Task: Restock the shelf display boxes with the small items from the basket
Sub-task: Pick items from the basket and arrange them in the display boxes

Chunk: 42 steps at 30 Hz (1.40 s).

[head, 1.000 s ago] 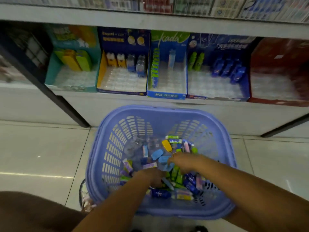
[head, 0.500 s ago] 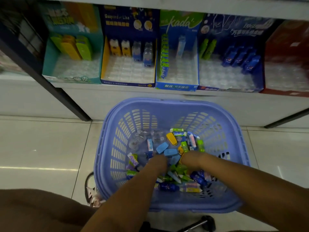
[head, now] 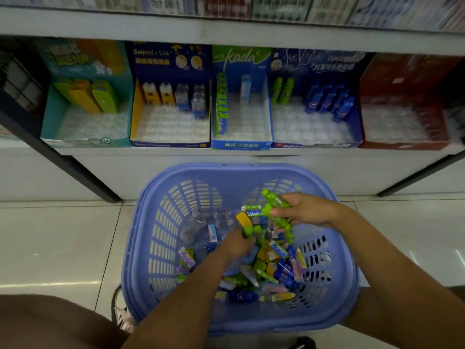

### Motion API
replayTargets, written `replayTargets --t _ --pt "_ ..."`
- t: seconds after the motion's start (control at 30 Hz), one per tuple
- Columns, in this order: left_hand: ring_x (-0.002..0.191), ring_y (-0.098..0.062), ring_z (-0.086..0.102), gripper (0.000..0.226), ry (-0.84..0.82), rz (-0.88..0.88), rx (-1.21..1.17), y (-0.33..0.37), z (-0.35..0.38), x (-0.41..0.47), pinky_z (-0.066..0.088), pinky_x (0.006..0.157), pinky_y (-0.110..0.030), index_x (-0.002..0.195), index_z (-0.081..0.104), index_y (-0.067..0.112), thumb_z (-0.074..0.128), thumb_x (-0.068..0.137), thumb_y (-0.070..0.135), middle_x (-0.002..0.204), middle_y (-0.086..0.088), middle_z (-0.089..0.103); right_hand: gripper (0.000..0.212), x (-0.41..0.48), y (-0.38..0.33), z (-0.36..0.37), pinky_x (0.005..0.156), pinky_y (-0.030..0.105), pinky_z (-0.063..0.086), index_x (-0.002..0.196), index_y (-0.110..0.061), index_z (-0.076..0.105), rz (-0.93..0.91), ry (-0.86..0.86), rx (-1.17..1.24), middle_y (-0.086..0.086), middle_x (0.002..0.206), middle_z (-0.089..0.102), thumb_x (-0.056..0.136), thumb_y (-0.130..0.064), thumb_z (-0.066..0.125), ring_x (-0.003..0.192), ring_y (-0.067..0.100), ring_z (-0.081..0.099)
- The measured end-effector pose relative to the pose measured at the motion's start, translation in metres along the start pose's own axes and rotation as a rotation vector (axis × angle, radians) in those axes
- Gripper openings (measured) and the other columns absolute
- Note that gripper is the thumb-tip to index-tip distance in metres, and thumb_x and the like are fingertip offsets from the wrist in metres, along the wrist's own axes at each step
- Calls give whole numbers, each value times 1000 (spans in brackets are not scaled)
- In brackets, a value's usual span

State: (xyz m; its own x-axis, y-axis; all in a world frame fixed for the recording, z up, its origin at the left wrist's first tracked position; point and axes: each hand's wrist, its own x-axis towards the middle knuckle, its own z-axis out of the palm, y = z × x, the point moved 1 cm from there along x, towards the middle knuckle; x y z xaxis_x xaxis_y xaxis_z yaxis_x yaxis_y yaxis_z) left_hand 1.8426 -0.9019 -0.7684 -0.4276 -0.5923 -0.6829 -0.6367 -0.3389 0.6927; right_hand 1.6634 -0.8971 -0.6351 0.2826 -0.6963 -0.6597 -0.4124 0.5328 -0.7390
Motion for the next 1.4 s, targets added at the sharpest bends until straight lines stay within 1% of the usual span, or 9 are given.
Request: replayTargets --t 0.1,0.2,0.33,0.5,0.7,0.8,1.03,1.27,1.4 --pt "47 -18 50 30 71 -72 -601 50 -11 -10 57 63 -36 67 47 6 40 96 2 57 -10 47 32 -7 -16 -4 72 26 57 124 -9 48 -128 132 128 10 104 63 95 -21 53 83 19 66" --pt "53 -13 60 33 -25 145 -908 92 -18 -30 57 55 -29 74 63 13 45 99 25 59 -2 60 24 -9 -31 -6 75 31 56 116 -9 46 -290 302 204 7 95 64 96 -20 51 80 22 64" --pt "75 -20 72 30 -22 323 -994 127 -28 -56 58 64 -30 84 69 13 56 91 39 79 -7 73 11 -15 -49 -6 71 21 52 103 -15 50 -470 480 305 -3 84 60 96 -22 51 76 4 60" --pt "90 -15 71 46 -14 418 -939 155 -37 -76 57 68 -24 103 68 10 65 74 46 96 -5 75 16 -20 -59 3 60 28 45 96 -16 43 -541 737 -107 -4 74 55 96 -30 49 65 8 55" --pt "63 -7 63 24 46 452 -806 171 -41 -84 51 57 -17 82 73 14 72 76 37 76 -1 71 29 -31 -67 -11 70 15 41 75 -25 57 -625 913 -62 -5 79 49 89 -47 44 79 7 53" --pt "63 -8 64 12 69 437 -799 173 -44 -79 51 59 -18 90 70 10 67 87 21 81 -4 73 33 -36 -63 -29 68 4 42 92 -33 64 -580 828 112 -21 81 59 87 -57 41 76 -10 55" --pt "70 -13 69 9 -5 387 -903 182 -43 -71 55 61 -21 94 69 7 61 90 10 83 -6 74 23 -42 -59 -68 84 30 52 107 -18 61 -654 598 304 -2 97 71 89 -31 53 100 14 65" --pt "70 -13 69 10 12 382 -929 191 -41 -67 54 59 -21 97 67 7 60 91 11 86 -7 73 17 -42 -82 -103 75 23 57 100 -23 64 -631 712 149 1 93 63 86 -13 66 85 15 66" --pt "72 -13 69 11 23 387 -928 191 -43 -66 55 61 -21 100 66 7 59 92 11 87 -7 72 23 -24 -108 -138 77 18 52 101 -12 65 -586 960 -162 11 96 66 80 -5 72 84 16 62"
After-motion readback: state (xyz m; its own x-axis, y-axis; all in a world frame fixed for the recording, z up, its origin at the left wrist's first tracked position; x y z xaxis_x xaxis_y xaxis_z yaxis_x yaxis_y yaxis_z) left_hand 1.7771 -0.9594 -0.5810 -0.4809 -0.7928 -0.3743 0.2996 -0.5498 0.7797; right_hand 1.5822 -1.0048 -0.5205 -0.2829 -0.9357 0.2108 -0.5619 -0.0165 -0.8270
